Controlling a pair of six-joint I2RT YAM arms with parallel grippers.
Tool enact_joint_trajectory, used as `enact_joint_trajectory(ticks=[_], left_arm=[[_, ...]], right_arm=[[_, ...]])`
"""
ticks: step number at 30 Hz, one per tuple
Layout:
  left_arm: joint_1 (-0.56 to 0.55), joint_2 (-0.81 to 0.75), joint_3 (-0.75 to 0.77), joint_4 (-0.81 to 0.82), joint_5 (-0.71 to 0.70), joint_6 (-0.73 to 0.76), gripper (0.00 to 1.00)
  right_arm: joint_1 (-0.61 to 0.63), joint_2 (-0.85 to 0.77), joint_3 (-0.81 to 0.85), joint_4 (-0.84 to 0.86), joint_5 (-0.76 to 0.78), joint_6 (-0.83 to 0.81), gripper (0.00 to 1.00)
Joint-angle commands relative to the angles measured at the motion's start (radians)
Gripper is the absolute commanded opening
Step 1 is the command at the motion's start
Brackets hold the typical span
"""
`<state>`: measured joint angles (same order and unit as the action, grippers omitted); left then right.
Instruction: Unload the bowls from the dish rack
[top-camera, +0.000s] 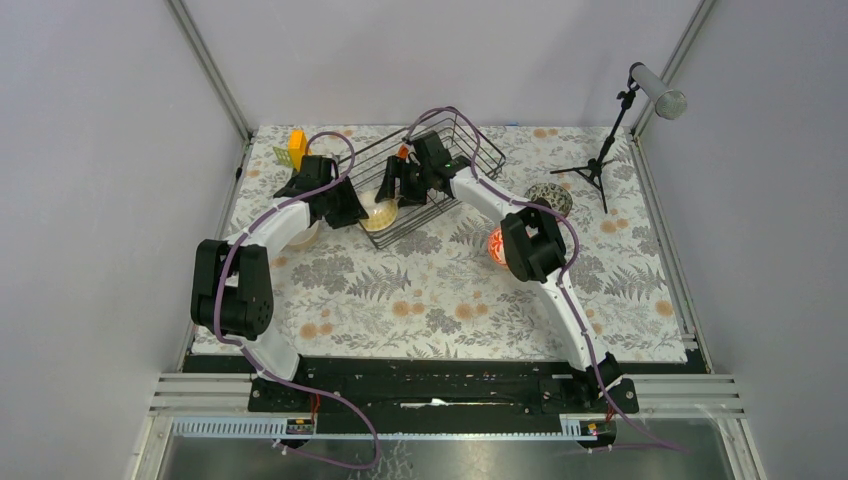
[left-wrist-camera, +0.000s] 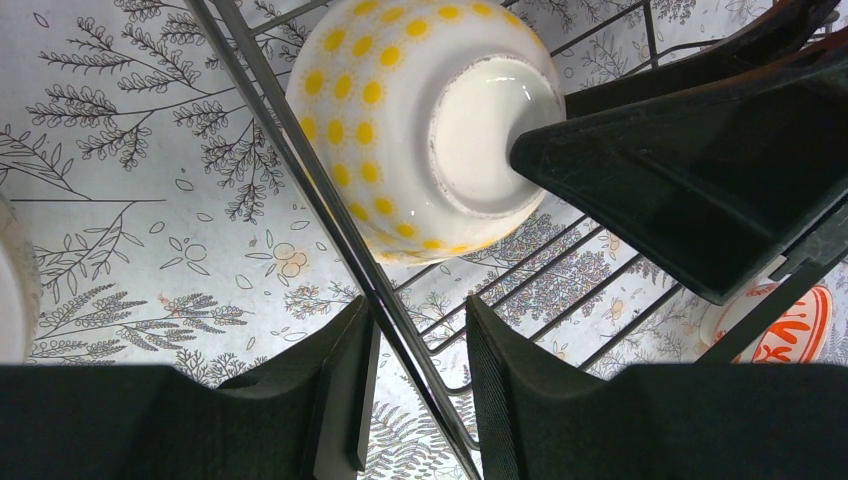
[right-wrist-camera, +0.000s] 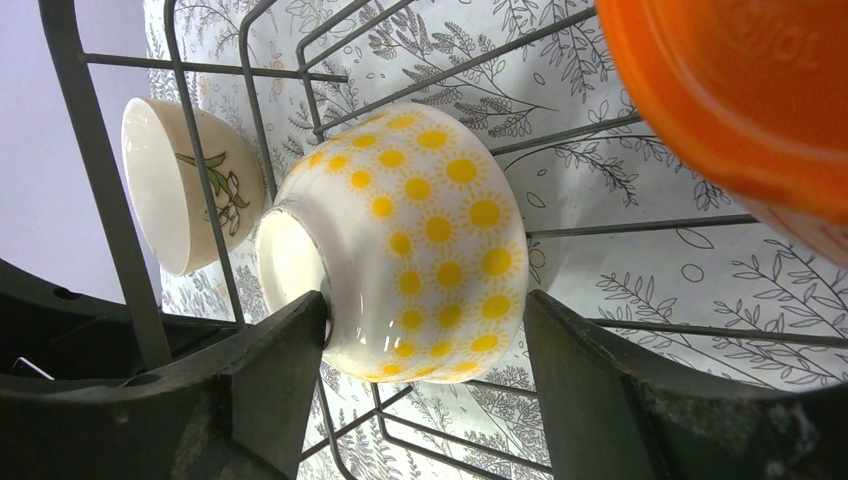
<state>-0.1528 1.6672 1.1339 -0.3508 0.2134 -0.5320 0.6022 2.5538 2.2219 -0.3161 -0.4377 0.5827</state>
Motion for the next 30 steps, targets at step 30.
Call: enact_joint_trajectory(ticks=[30], left_arm=[[-0.002,-0.089,0.093,-0.032,-0.014,0.004,0.42]], right_arm=[[-0.002,-0.131,0.013,-0.159,0.225,-0.128,0.89]])
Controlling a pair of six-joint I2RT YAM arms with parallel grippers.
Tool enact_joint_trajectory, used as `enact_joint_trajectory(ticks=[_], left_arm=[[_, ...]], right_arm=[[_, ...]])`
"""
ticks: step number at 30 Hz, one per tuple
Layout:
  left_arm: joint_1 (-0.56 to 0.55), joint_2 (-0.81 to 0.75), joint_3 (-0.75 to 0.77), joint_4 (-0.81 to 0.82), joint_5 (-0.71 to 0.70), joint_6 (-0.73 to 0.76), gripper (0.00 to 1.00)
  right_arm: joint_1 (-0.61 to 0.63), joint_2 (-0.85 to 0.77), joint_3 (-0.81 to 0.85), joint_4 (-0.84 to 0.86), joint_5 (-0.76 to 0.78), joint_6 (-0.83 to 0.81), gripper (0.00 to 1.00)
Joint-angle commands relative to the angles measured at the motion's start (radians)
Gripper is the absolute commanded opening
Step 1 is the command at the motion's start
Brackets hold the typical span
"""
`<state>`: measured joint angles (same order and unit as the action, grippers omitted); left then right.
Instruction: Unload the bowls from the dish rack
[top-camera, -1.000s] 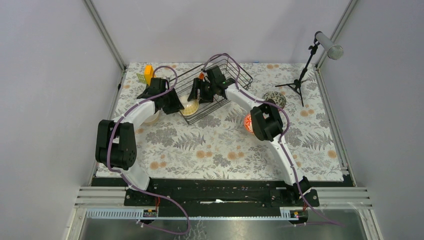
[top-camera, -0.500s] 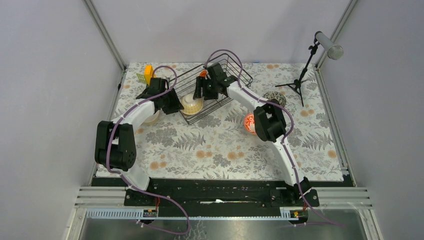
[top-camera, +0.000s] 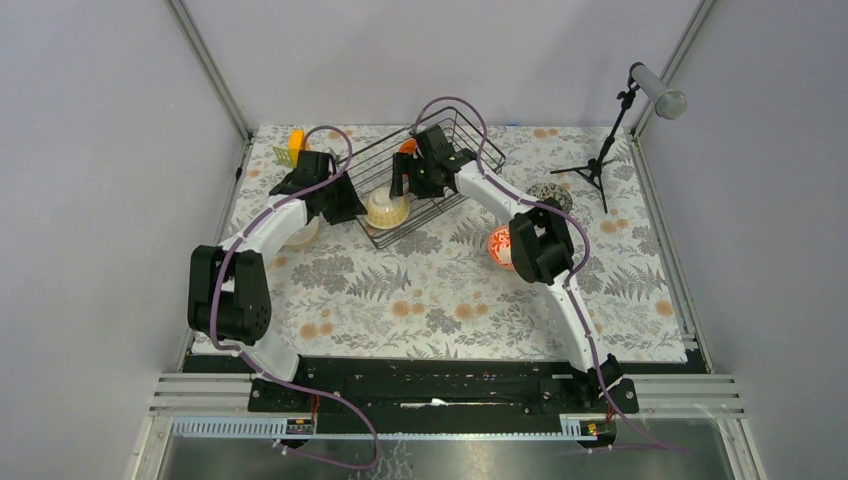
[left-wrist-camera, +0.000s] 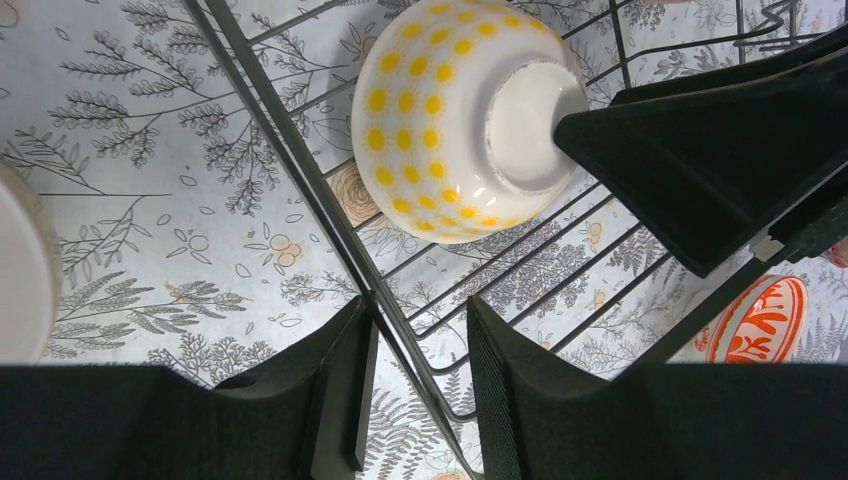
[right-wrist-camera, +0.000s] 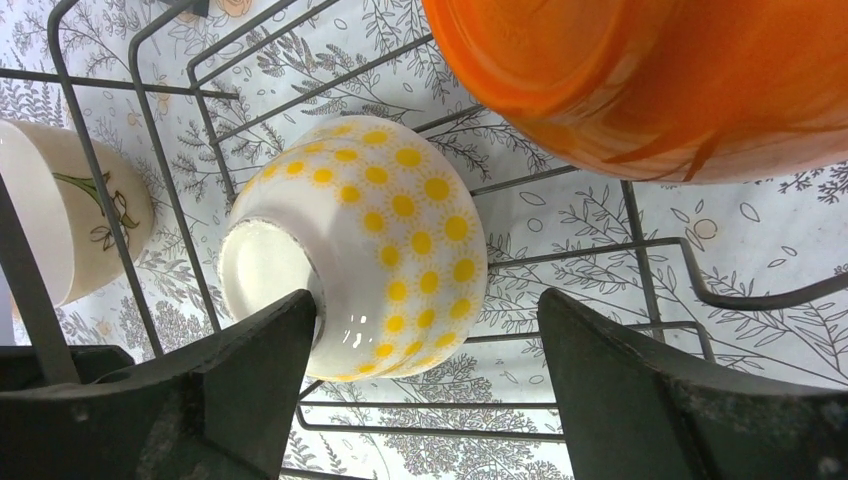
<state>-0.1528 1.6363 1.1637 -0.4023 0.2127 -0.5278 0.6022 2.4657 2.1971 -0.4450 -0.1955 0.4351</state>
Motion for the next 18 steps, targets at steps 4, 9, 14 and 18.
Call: enact_joint_trajectory(ticks=[4,9,14,18], left_arm=[[-0.002,-0.092,0.072,0.050,-0.022,-0.008,0.43],[-0.006,-0.112,0.071,0.085,-0.028,-0.016,0.45],[-0.027,-0.093,0.073,0.131,-0.027,-0.026,0.48],[-0.038,-0.051,0.118,0.137,-0.050,-0.005,0.50]], right_arm=[[-0.002,-0.067,0.037,-0.030,-0.007,0.009,0.91],[0.000,-0.114,0.037,-0.027,0.031,-0.027,0.94],[-0.001,-0.153,0.048,-0.013,0.025,-0.046,1.00],[-0.001,-0.204,0.027,-0.005,0.030,-0.056,1.00]])
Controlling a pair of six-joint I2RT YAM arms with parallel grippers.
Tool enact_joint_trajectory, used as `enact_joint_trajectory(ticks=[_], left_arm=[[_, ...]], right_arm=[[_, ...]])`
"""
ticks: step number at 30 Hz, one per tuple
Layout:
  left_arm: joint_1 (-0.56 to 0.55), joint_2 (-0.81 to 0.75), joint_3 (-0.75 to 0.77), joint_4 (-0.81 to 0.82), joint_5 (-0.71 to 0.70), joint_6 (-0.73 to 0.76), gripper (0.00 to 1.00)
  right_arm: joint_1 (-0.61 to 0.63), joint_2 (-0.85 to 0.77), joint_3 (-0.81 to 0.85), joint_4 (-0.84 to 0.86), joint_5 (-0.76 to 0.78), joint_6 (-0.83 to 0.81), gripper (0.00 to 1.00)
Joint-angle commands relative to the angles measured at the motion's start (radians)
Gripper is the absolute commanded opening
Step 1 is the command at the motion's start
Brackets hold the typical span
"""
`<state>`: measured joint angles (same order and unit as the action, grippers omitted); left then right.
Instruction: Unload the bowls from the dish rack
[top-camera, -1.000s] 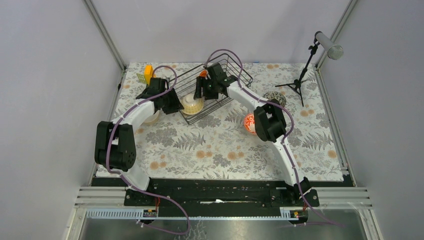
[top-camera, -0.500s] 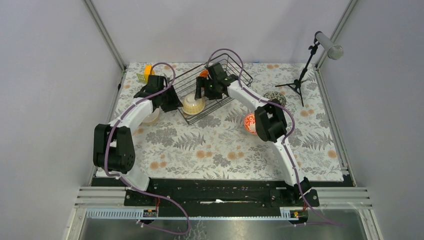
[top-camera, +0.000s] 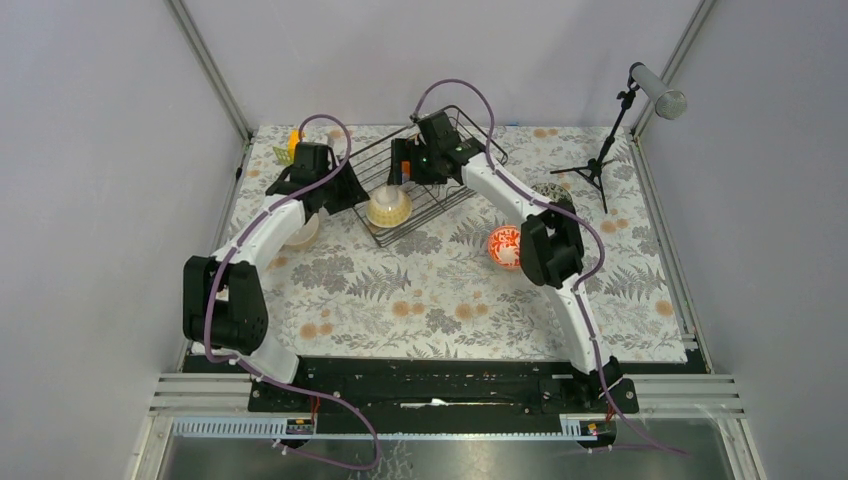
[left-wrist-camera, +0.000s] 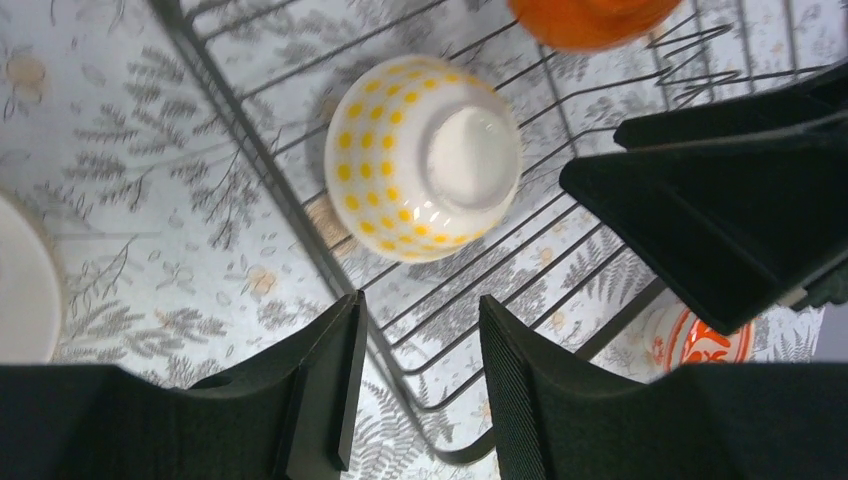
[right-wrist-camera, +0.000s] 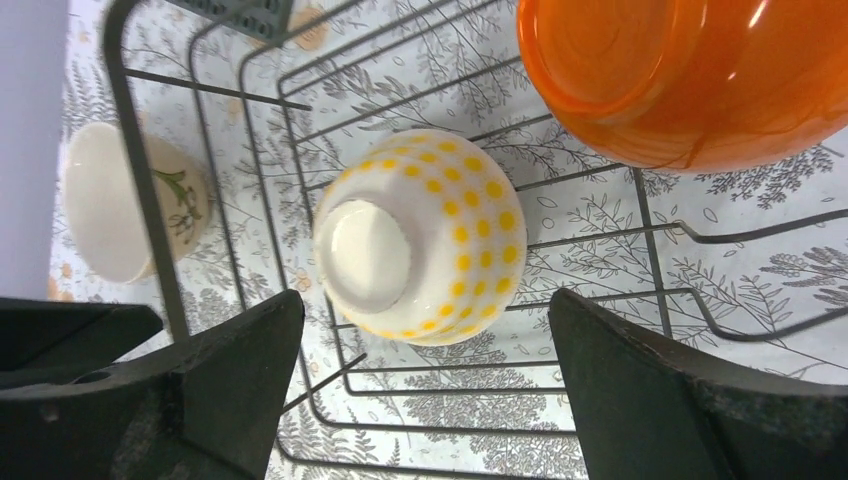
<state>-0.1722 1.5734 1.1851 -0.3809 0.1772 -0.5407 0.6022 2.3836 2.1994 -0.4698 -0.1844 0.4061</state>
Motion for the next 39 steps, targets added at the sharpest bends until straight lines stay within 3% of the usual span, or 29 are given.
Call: enact_joint_trajectory(ticks=[1,9,15,24,32,39], left_arm=[[-0.018,0.023,0.112,0.115,-0.020,0.016,0.51],[-0.027,0.041,0.150,0.151,-0.047,0.033,0.53],[-0.029,0.082,0.162,0.170,-0.070,0.061,0.57],[-0.029,0.220,0.270,0.146,-0.051,0.104,0.50],[-0.024,0.286,0.288,0.128,-0.012,0.090,0.46],[-0.018,0.324,0.293,0.101,0.017,0.081,0.45]], right_arm=[[-0.002,-0.146,0.001,0.029,0.040,-0.018,1.00],[-0.010,-0.386,-0.408,0.328,0.036,0.040,1.00],[-0.010,-0.271,-0.239,0.116,0.062,0.062,1.00],[-0.009,-0.184,-0.222,0.112,0.032,0.142,0.97],[-0.010,-0.106,-0.178,0.111,0.021,0.151,0.88],[-0.010,-0.027,-0.090,0.066,0.013,0.142,0.93]])
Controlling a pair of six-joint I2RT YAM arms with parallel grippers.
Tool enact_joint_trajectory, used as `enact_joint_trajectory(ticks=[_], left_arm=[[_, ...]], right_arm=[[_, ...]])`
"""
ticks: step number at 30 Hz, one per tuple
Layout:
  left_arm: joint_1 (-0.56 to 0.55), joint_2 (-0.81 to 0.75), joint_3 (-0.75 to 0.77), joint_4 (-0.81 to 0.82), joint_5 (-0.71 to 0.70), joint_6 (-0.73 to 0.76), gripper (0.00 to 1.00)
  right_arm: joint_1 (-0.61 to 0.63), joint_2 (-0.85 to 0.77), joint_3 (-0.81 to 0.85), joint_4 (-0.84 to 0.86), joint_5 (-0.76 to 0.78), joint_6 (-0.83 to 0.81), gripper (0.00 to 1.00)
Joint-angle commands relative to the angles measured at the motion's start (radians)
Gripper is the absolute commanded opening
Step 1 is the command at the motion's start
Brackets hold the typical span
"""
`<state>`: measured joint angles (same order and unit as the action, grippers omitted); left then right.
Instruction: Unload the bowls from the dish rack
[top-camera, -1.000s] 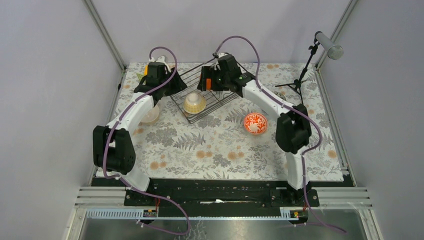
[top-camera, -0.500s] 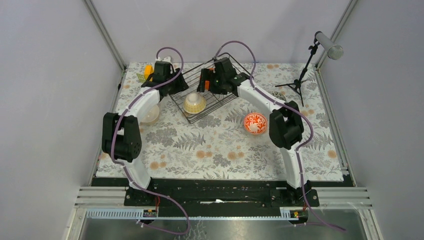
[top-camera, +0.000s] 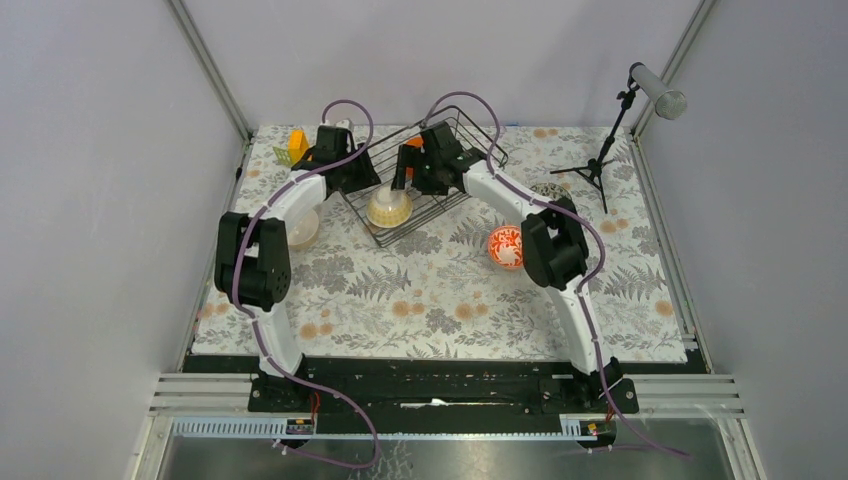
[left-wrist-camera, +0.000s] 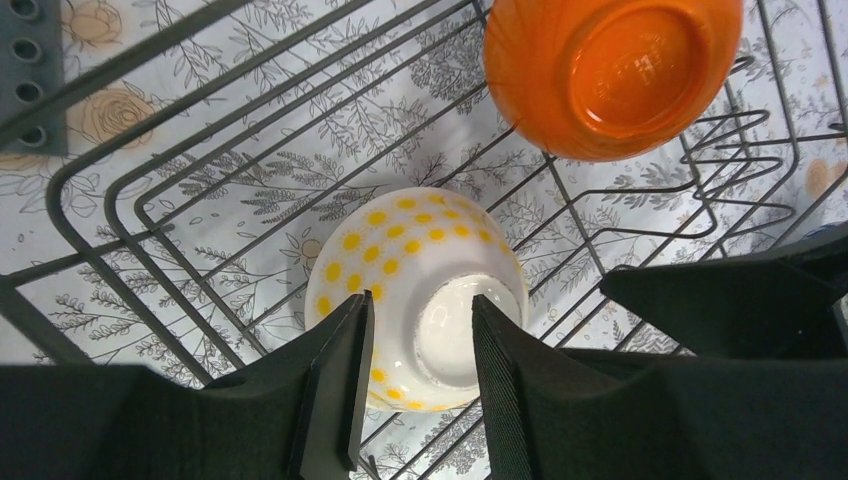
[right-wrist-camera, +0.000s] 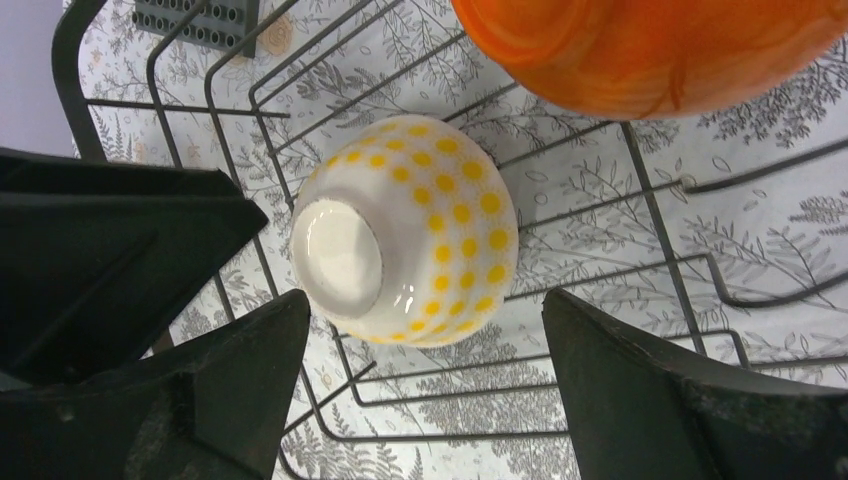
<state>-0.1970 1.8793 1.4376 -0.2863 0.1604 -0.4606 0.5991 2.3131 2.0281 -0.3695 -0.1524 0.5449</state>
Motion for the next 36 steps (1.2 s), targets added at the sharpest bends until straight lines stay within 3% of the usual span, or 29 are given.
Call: enact_joint_trajectory(ticks=[1,8,16,36], left_arm=[[0.009,0.026,0.046,-0.003,0.037,0.000,0.45],[0.013,0.049,0.054,-0.032,0.034,-0.004,0.45],[0.014,0.035,0.035,-0.033,0.042,-0.016,0.45],[0.013,-0.138,-0.032,-0.014,-0.102,-0.004,0.47]], right_arm=[[-0.008,0.051,0.091,-0.037,-0.019,0.007,0.93],[-0.007,0.134,0.205,-0.104,0.000,-0.007,0.91],[-0.009,0.168,0.212,-0.109,0.007,-0.012,0.91],[-0.009,0.249,0.281,-0.109,-0.048,0.043,0.88]])
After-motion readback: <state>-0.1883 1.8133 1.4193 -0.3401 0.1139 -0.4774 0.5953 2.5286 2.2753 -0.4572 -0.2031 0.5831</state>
